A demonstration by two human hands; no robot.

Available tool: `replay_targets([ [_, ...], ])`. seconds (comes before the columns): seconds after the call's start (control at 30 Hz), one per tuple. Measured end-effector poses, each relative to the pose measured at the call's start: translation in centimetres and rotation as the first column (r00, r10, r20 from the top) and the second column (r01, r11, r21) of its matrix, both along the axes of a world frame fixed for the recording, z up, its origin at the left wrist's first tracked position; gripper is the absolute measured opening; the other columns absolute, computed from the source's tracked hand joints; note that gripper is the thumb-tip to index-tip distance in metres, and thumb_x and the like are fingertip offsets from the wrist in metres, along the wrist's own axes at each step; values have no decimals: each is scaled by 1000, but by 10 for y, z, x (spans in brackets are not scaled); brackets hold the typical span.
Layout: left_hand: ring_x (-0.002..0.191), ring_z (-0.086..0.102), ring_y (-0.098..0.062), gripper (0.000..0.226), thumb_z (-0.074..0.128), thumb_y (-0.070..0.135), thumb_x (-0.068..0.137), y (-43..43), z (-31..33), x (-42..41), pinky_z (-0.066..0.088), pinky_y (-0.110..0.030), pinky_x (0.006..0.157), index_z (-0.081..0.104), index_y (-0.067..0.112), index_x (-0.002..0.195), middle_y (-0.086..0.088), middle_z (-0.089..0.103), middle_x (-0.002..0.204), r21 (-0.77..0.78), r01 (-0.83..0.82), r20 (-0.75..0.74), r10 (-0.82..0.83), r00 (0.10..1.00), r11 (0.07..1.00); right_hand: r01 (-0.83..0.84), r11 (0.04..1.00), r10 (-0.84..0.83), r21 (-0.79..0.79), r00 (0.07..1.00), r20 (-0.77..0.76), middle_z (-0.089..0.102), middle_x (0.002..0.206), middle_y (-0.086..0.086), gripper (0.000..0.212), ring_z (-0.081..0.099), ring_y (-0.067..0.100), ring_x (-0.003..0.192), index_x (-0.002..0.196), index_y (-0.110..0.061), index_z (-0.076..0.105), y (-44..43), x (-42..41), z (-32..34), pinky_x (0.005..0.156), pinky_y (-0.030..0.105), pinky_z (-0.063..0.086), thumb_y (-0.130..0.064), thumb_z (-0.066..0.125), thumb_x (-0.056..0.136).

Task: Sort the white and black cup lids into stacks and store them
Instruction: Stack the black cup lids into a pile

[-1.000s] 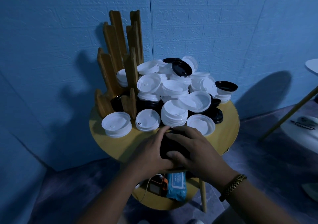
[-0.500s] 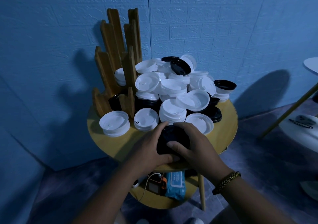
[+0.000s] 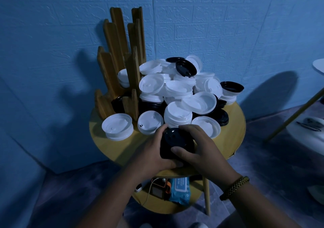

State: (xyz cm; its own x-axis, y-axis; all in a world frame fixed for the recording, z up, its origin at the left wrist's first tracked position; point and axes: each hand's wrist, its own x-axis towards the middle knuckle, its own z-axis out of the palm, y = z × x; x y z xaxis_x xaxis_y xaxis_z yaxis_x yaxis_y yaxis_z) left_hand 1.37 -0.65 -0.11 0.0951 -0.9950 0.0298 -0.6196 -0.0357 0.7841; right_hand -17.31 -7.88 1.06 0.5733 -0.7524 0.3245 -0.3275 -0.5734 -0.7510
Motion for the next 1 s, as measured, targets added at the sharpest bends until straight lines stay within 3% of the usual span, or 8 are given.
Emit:
replay_targets([
  [0.17, 129, 49, -4, 111, 87, 61, 64, 1, -1, -1, 51, -40, 103, 15, 61, 148, 24, 45, 146, -15, -6, -9, 6, 1000, 1000, -40, 999, 40, 9, 998, -44, 50, 124, -21, 62, 49, -2, 116, 135, -31, 50, -7, -3, 0, 97, 29, 49, -48, 75, 81],
  [0.3, 134, 45, -3, 104, 85, 62, 66, 3, -1, 0, 50, -41, 105, 21, 61, 148, 25, 41, 149, -45, 18, -7, -18, 1000, 999, -55, 998, 53, -25, 996, -71, 51, 125, -21, 70, 49, 2, 118, 135, -33, 50, -9, -5, -1, 97, 34, 49, -67, 66, 76],
  [0.4, 137, 42, -1, 96, 82, 62, 72, 3, -1, 2, 47, -41, 108, 24, 60, 149, 26, 41, 151, -59, 23, -24, -24, 999, 998, -69, 996, 63, -61, 993, -104, 50, 129, -19, 79, 46, 1, 119, 139, -33, 47, -10, -7, -1, 99, 28, 46, -77, 58, 75],
  [0.5, 136, 41, 1, 92, 82, 54, 78, 2, 2, 2, 46, -37, 110, 28, 54, 151, 25, 41, 150, -65, -7, -21, 6, 1000, 998, -55, 994, 45, -94, 993, -113, 47, 133, -19, 82, 43, -2, 121, 143, -32, 44, -11, -11, 1, 97, 15, 40, -82, 52, 77],
  [0.7, 133, 45, 0, 83, 83, 52, 76, -9, 9, 13, 47, -36, 108, 34, 58, 142, 28, 47, 142, -38, 10, 15, -9, 1000, 999, 19, 982, -27, -188, 999, -43, 59, 115, -17, 55, 53, 2, 110, 122, -28, 63, -18, -18, 8, 87, 16, 43, -67, 51, 87],
  [0.8, 136, 40, 3, 92, 81, 63, 73, -10, 6, 16, 45, -36, 111, 28, 56, 148, 30, 40, 148, -44, 27, 28, -26, 999, 999, 99, 964, -96, -248, 995, 26, 62, 105, -17, 40, 57, 1, 101, 112, -25, 68, -35, -13, 25, 82, 14, 42, -58, 53, 92],
  [0.9, 139, 41, 0, 99, 73, 82, 67, -10, -1, 16, 45, -40, 111, 27, 54, 150, 25, 40, 152, -75, 3, -13, -4, 1000, 997, 171, 943, -166, -287, 985, 41, 63, 108, -13, 33, 57, 2, 97, 111, -22, 67, -62, 0, 53, 83, 20, 47, -47, 53, 94],
  [1.0, 135, 46, 0, 85, 67, 84, 71, -8, -7, 13, 48, -42, 108, 32, 59, 145, 24, 47, 148, -116, -37, -71, 28, 997, 993, 223, 903, -233, -368, 972, 20, 68, 113, -4, 28, 58, 12, 101, 113, -17, 69, -99, 18, 77, 87, 27, 46, -37, 56, 97],
])
